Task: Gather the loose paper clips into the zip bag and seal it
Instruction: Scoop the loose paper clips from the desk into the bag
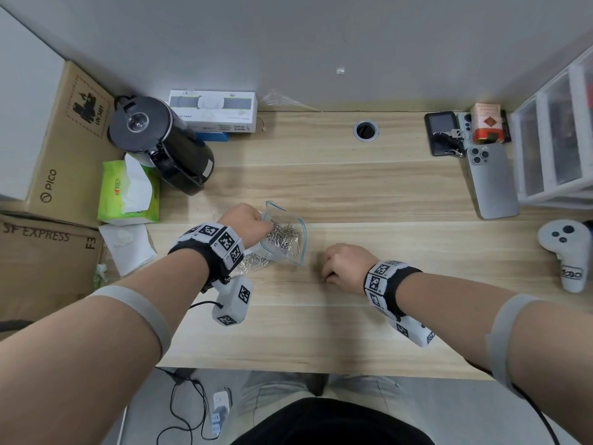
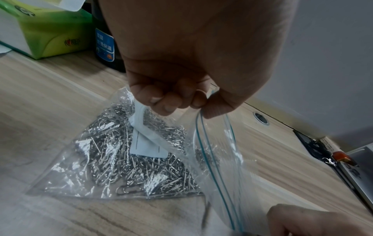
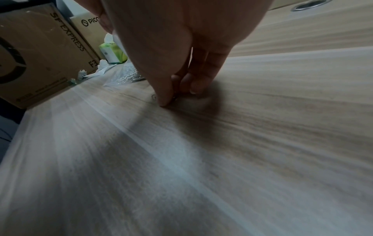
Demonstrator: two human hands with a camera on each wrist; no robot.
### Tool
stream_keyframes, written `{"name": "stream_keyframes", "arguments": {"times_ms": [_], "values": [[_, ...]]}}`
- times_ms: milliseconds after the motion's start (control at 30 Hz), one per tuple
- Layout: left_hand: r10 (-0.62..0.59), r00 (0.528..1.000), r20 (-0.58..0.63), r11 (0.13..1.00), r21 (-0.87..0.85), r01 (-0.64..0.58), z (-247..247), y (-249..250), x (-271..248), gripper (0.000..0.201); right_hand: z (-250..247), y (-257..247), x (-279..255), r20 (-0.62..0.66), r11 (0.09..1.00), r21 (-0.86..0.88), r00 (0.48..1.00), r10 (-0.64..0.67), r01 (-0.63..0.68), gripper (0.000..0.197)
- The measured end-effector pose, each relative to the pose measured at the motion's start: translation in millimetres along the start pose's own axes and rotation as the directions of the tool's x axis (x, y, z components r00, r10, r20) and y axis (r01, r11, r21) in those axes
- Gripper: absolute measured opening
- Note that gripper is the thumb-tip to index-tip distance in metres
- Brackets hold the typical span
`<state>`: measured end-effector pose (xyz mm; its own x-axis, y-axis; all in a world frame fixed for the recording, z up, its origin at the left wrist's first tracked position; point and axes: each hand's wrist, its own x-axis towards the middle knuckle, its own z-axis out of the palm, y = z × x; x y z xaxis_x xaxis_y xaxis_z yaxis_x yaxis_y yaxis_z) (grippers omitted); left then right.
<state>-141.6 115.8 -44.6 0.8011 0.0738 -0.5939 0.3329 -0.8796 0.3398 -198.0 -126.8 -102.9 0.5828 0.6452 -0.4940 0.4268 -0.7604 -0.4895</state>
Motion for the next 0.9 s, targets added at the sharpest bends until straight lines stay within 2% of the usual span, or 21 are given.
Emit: {"name": "stream_keyframes", "arguments": {"times_ms": [133,267,467,900], "values": [[-0.002,1.0,0.01,1.0,-0.003,0.002,-1.1,-0.6,0.4,0.031,8.8,2.9,3.7,-0.059,0.999,-0.007,0.997,-0.049,0.048,0.013],[-0.008,1.0,0.0,1.0,0.009,0.008,-0.1,0.4,2.0,0.026,10.5,0.7,6.0,-0.018,0.993,-0.047,0.994,-0.107,0.106,0.015],[-0.005,1.0,-0.001,1.0,0.012,0.005,0.5,1.4,2.3,0.023,12.2,0.0,6.7,0.047,0.999,-0.037,0.998,-0.037,0.039,0.019],[0.009,1.0,-0.005,1.0,0.002,-0.009,1.8,5.1,3.7,0.026,11.5,-3.3,-0.7,0.03,0.998,-0.037,0.998,-0.051,0.052,0.013]]}}
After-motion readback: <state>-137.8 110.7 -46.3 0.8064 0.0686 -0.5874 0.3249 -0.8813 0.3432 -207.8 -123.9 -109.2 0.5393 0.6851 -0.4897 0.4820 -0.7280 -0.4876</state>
